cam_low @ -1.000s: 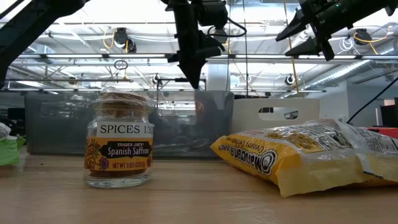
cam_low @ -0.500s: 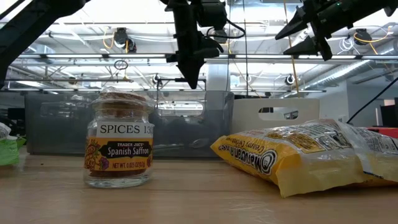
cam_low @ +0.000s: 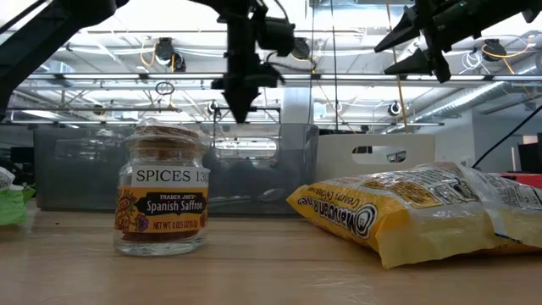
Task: Pick & Place Food Item
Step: Put the blue pack into the left gray bin
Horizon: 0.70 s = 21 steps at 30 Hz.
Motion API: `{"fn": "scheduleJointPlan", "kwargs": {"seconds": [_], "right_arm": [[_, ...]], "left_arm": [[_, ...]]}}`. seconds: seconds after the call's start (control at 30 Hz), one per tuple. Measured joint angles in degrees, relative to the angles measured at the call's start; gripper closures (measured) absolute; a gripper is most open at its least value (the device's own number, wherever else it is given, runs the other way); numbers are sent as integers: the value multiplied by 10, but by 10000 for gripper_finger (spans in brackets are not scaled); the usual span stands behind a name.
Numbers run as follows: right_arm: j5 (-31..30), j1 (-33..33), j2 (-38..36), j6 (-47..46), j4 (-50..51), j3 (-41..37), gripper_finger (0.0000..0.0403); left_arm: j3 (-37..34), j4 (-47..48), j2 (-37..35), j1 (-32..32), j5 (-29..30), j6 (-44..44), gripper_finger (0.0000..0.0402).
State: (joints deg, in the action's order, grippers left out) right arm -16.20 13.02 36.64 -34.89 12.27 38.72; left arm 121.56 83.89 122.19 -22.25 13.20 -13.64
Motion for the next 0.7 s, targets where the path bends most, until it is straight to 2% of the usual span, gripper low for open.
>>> {"fn": "scheduleJointPlan", "kwargs": {"seconds": [0.13,0.33,0.47,0.53,0.7], "right_arm": [[0,0,0,0,0,0,152],[1,0,0,0,0,0,152],[1,0,0,3,2,0,152],[5,0,0,8,8,0,152],[16,0,0,15,23,0,152]], "left_arm": [[0,30,0,-34,-25,-2,332],[0,61,-1,-75,-59,17,244],[-4,61,-8,-100,-130,40,191],[-4,61,-19,-108,-153,49,173],[-7,61,-55,-130,-167,47,150]]}}
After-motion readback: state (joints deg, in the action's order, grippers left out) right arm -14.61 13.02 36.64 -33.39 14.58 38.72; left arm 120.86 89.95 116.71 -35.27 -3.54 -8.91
